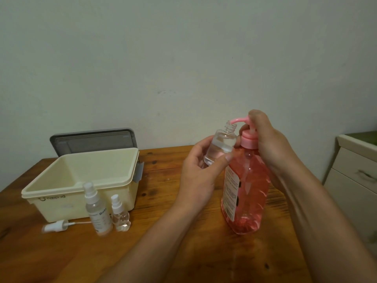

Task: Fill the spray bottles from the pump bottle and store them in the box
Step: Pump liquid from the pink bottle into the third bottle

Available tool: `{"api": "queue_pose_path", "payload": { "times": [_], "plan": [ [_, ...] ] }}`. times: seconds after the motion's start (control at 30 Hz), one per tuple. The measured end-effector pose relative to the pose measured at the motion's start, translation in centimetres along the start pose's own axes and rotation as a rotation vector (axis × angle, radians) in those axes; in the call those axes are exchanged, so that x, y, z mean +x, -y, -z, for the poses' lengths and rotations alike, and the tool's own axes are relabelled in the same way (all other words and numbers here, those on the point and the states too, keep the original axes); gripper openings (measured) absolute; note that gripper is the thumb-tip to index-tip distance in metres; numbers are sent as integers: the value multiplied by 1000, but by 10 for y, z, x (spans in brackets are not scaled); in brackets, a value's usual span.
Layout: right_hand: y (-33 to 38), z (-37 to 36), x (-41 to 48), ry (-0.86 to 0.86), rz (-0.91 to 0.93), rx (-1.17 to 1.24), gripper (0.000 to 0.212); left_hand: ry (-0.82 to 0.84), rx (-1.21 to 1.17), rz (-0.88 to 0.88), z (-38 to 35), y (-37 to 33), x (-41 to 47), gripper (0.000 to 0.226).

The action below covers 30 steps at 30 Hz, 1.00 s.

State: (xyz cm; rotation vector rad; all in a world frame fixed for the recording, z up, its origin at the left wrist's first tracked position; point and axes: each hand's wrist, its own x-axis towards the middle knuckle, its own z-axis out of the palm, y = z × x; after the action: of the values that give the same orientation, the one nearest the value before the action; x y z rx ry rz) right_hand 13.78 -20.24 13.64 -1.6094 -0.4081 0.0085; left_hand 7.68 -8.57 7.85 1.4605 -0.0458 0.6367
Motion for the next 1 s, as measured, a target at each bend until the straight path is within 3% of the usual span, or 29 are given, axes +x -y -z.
{"api": "queue_pose_path", "payload": {
  "times": [0.27,1.0],
  "plan": [
    [-2,1,4,13,22,-24,35,-5,18,-4,1,0,1,46],
    [-4,3,-3,22,95,-58,63,-36,22,41,8,-3,-6,47]
  ]
}}
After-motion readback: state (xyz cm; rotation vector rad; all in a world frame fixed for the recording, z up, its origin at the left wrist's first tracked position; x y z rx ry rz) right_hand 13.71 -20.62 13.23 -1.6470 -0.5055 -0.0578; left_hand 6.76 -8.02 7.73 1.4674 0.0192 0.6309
